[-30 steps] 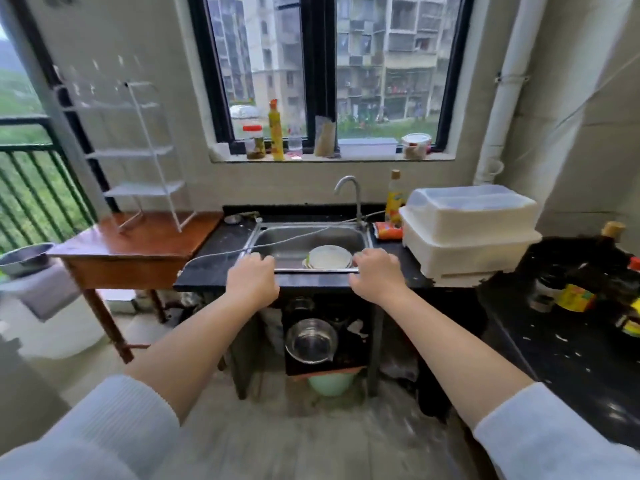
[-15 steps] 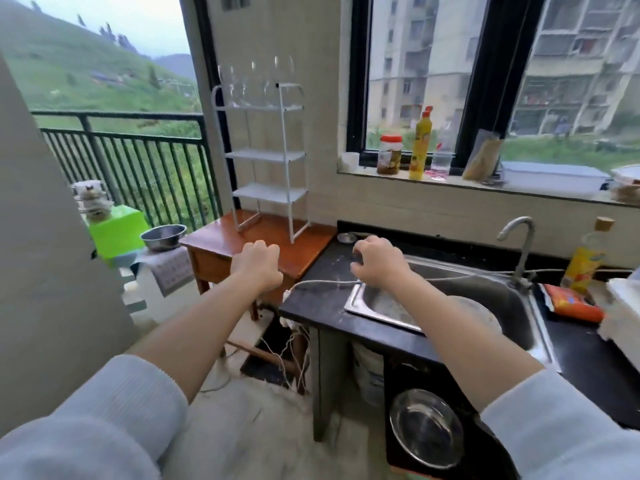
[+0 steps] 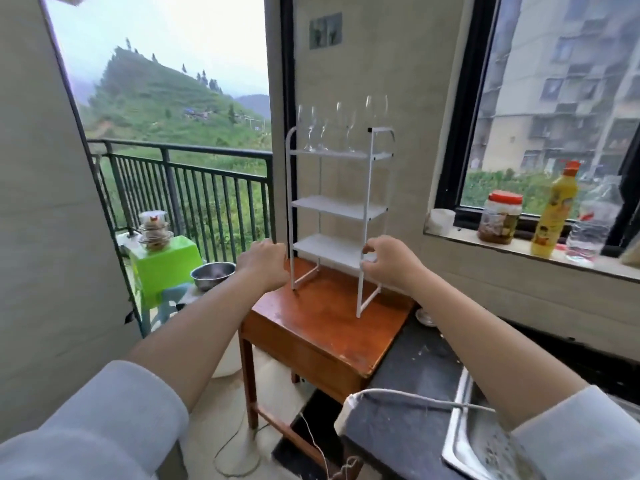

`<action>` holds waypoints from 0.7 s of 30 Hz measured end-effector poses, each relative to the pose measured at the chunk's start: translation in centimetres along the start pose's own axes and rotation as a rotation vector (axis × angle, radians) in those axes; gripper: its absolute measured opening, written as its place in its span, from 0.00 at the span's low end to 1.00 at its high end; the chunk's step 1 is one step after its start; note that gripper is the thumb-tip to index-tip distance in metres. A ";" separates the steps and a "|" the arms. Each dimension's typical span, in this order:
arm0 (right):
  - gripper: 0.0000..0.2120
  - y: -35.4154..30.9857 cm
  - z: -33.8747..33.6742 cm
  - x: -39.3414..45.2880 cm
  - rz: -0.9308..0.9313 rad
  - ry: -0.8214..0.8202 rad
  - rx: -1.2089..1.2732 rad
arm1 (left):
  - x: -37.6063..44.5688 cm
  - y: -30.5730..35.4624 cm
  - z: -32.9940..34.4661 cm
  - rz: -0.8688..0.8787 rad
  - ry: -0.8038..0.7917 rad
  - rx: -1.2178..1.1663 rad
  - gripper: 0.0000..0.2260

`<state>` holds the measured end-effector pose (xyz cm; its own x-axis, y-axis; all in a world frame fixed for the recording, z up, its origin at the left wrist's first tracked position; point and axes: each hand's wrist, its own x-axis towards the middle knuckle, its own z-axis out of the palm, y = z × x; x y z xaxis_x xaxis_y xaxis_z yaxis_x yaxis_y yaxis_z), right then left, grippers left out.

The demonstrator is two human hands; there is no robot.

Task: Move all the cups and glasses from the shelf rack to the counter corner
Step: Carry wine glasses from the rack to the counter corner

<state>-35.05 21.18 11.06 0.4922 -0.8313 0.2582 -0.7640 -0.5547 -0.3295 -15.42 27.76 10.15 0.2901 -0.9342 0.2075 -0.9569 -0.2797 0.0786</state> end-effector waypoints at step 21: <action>0.25 -4.2 -1.8 32.7 0.233 0.477 0.193 | 33.7 -8.7 -4.4 0.151 0.224 -0.592 0.21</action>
<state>-16.49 -3.64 22.52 0.0420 -0.8497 0.5255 -0.7177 -0.3916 -0.5758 2.73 -0.33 20.72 0.2105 -0.8670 0.4517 -0.8355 0.0803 0.5436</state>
